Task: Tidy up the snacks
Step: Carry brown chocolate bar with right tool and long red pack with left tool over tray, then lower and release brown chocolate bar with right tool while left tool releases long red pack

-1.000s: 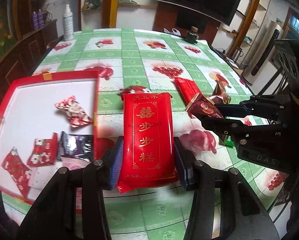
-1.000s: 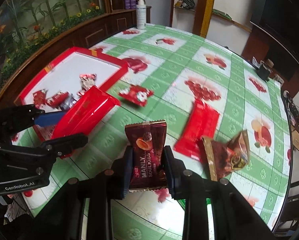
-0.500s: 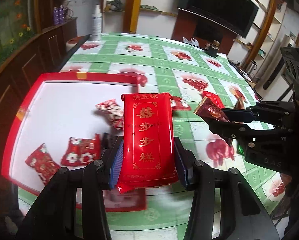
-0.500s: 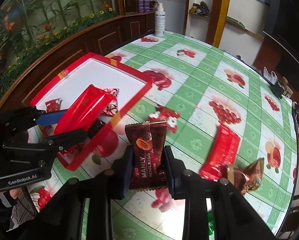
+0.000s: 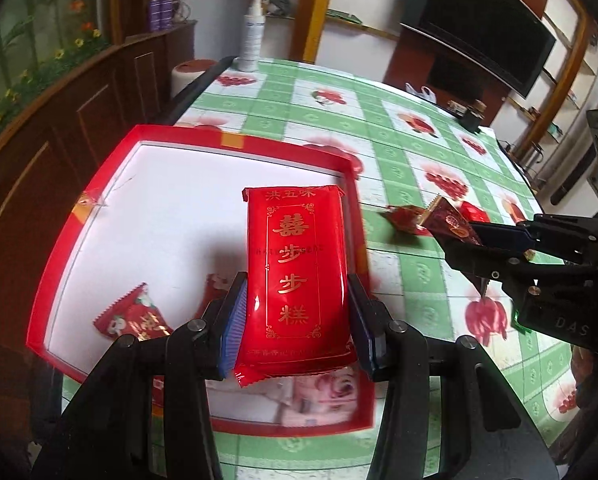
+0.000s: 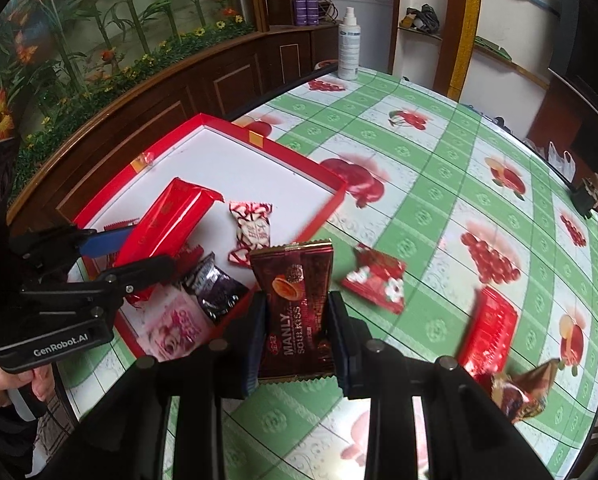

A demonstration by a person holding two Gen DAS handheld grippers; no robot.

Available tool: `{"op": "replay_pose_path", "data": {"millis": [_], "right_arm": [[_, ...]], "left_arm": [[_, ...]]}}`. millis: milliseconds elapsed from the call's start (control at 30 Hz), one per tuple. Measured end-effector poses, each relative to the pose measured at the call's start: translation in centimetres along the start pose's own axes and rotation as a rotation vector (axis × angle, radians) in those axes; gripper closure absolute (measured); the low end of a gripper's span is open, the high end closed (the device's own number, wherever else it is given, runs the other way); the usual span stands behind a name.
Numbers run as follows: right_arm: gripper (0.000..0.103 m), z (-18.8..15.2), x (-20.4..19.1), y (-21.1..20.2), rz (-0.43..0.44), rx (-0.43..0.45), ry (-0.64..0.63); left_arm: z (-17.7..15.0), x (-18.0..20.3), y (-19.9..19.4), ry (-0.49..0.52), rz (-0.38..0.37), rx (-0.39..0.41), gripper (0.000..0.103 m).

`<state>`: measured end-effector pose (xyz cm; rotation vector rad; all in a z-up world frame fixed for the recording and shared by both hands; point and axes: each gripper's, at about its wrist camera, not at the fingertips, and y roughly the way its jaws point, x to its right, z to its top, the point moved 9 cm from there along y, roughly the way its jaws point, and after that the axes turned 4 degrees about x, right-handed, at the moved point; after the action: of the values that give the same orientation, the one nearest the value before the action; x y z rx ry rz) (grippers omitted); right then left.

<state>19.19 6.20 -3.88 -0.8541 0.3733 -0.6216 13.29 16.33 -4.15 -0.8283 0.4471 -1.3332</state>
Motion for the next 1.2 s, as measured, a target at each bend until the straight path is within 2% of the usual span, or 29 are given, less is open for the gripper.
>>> {"op": "replay_pose_path", "data": {"millis": [400, 600, 800, 1200], "right_arm": [[0.071, 2.7, -0.6, 3.3, 0.039, -0.005, 0.004], [0.071, 4.6, -0.7, 4.9, 0.078, 0.023, 0.020], [0.071, 6.5, -0.4, 7.0, 0.080, 0.027, 0.031], [0.071, 9.1, -2.8, 9.9, 0.160, 0.032, 0.049]], "left_arm": [[1.8, -2.3, 1.3, -0.053, 0.051, 0.007, 0.057], [2.9, -3.4, 2.2, -0.076, 0.090, 0.013, 0.057], [3.5, -4.5, 3.4, -0.105, 0.119, 0.011, 0.057], [3.8, -7.0, 4.5, -0.127, 0.192, 0.010, 0.057]]}}
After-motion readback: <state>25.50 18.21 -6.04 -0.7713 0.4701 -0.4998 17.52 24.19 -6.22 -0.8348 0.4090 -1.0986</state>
